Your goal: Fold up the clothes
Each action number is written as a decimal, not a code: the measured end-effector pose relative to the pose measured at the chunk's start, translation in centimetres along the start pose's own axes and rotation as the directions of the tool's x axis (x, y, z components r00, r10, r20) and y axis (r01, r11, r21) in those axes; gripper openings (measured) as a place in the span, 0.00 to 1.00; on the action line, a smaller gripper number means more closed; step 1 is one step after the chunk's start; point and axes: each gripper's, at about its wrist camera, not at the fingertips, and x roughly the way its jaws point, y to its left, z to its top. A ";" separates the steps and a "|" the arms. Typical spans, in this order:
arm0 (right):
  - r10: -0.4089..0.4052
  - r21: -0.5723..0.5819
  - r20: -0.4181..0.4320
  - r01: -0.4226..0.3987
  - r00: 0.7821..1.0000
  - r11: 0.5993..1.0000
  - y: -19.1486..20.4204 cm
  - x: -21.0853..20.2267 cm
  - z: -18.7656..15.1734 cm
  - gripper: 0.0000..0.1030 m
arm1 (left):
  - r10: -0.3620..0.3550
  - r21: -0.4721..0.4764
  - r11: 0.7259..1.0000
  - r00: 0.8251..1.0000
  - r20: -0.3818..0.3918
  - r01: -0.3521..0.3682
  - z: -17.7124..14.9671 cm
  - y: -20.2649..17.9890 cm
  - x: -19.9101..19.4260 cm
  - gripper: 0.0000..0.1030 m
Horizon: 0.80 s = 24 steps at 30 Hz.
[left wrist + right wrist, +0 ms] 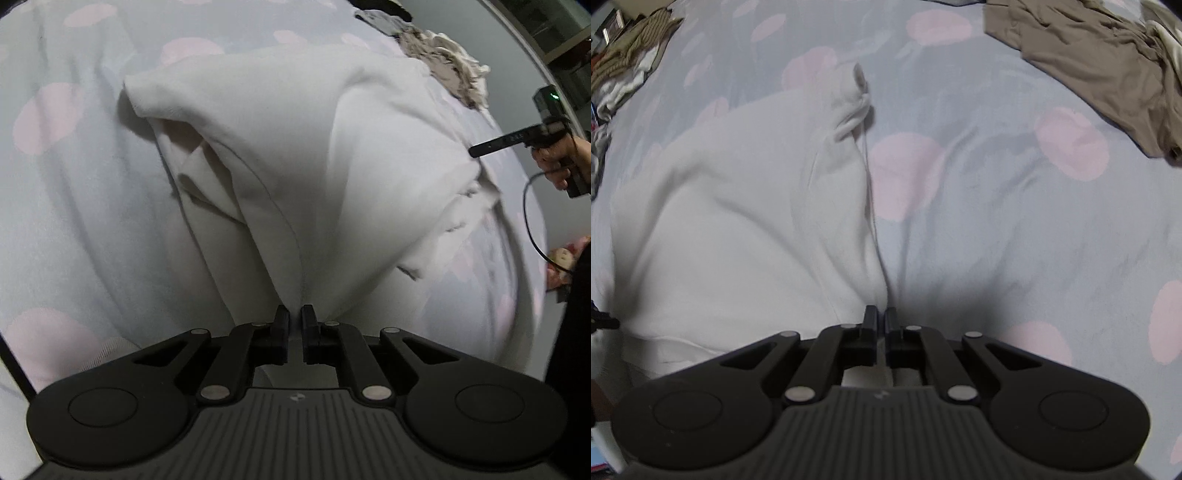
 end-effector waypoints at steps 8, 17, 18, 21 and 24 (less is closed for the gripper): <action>-0.007 0.189 0.127 -0.018 0.992 0.982 -1.4 -1.7 -1.4 0.28 | 0.102 0.045 0.994 0.991 -0.092 -0.098 -0.3 -0.2 -0.5 0.19; 0.099 0.398 0.113 -0.137 0.989 0.907 1.4 -1.1 -5.9 0.33 | -0.017 0.021 1.000 1.000 -0.007 0.018 0.8 -0.4 -1.7 0.19; 0.102 0.404 0.102 -0.134 0.990 0.905 1.9 -0.6 -6.3 0.34 | -0.025 0.020 0.999 1.000 -0.013 0.025 0.8 -0.4 -1.3 0.19; 0.141 0.464 0.082 -0.163 0.987 0.870 2.7 0.7 -7.3 0.35 | -0.045 0.039 0.998 0.999 -0.028 0.046 0.9 -0.7 -0.1 0.19; 0.201 0.524 0.090 -0.218 0.976 0.824 3.8 1.6 -8.3 0.35 | -0.054 0.032 0.998 0.998 -0.032 0.055 1.1 -0.7 0.7 0.20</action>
